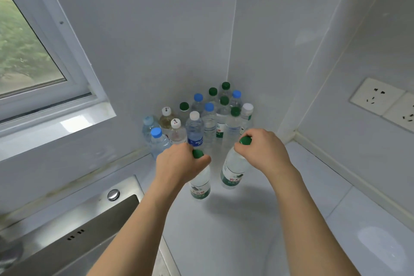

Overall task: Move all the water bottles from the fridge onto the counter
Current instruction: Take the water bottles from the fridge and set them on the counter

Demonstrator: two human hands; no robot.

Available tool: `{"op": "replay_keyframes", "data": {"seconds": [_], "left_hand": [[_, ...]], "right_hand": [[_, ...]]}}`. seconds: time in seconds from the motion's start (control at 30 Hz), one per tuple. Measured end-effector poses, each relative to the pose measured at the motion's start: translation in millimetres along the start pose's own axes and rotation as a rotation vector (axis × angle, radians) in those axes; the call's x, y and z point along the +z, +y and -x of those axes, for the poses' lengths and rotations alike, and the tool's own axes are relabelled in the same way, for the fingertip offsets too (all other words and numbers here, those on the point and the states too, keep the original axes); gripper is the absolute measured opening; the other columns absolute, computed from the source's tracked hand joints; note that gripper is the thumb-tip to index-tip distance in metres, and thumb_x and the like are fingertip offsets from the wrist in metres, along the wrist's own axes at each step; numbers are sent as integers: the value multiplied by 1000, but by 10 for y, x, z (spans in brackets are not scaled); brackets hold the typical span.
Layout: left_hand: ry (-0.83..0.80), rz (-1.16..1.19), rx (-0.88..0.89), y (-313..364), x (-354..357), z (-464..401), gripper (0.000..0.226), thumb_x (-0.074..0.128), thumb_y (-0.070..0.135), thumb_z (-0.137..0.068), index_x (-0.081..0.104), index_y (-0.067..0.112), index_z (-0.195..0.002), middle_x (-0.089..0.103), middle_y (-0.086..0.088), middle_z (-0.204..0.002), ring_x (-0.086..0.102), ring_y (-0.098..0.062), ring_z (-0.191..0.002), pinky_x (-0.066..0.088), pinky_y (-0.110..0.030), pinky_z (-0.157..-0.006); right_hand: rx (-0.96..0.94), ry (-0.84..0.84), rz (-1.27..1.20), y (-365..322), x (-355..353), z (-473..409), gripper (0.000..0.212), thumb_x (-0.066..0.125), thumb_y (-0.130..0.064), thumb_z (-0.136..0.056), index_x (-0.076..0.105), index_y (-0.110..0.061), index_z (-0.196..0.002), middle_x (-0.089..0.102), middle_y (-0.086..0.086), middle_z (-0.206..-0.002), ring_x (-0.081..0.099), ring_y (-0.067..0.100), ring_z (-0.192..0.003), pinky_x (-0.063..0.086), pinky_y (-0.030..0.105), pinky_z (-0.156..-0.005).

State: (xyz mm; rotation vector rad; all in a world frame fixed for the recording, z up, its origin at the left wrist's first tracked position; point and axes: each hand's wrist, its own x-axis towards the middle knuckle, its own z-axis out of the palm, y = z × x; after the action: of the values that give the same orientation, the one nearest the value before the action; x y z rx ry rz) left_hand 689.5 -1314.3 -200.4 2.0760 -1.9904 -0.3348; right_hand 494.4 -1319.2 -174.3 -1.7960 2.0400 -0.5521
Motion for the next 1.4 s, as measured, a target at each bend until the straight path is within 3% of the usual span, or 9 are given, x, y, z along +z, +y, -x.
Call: {"op": "replay_keyframes", "data": {"seconds": [0.2,0.57,0.7,0.87,1.13,1.4], "left_hand": [[-32,-10,12,-81,169,-364,38,52,49,-74,45,15,-60,46,3,-54,44,-20,-54,30,-24,-49],[-50,-28,35,-80,347,-818,40,51,50,-76,44,13,-60,48,0,-54,45,-20,-53,33,-25,-48],[-52,-43,42,-42,384,-926,42,51,51,-76,44,13,-60,48,0,-54,45,-20,-52,33,-25,-48],[-57,-59,60,-9,378,-999,42,52,51,-76,45,15,-58,46,1,-52,43,-16,-49,30,-25,-47],[-66,-72,70,-25,372,-1050,40,52,51,-77,52,13,-64,51,0,-56,56,-22,-60,32,-25,-49],[-52,-43,71,-81,386,-1080,41,52,51,-75,50,13,-62,48,0,-55,51,-23,-56,30,-25,-47]], "right_hand": [[-4,-16,49,0,222,-461,17,63,-35,-77,68,-24,-88,65,-2,-80,59,25,-79,46,29,-63],[-63,-116,131,19,584,-1187,19,61,-31,-80,66,-21,-95,65,2,-88,60,26,-83,50,32,-69],[-96,-126,123,25,668,-1386,18,62,-32,-82,65,-17,-91,64,3,-81,59,25,-76,50,32,-65],[-160,-115,119,11,756,-1501,17,62,-30,-83,66,-15,-90,65,5,-81,60,26,-76,52,34,-65],[-209,-160,126,-79,755,-1586,14,60,-27,-87,64,-15,-93,63,4,-83,57,24,-80,47,31,-63],[-245,-200,137,-83,755,-1573,15,60,-27,-89,61,-14,-96,63,5,-87,57,23,-81,46,32,-62]]}}
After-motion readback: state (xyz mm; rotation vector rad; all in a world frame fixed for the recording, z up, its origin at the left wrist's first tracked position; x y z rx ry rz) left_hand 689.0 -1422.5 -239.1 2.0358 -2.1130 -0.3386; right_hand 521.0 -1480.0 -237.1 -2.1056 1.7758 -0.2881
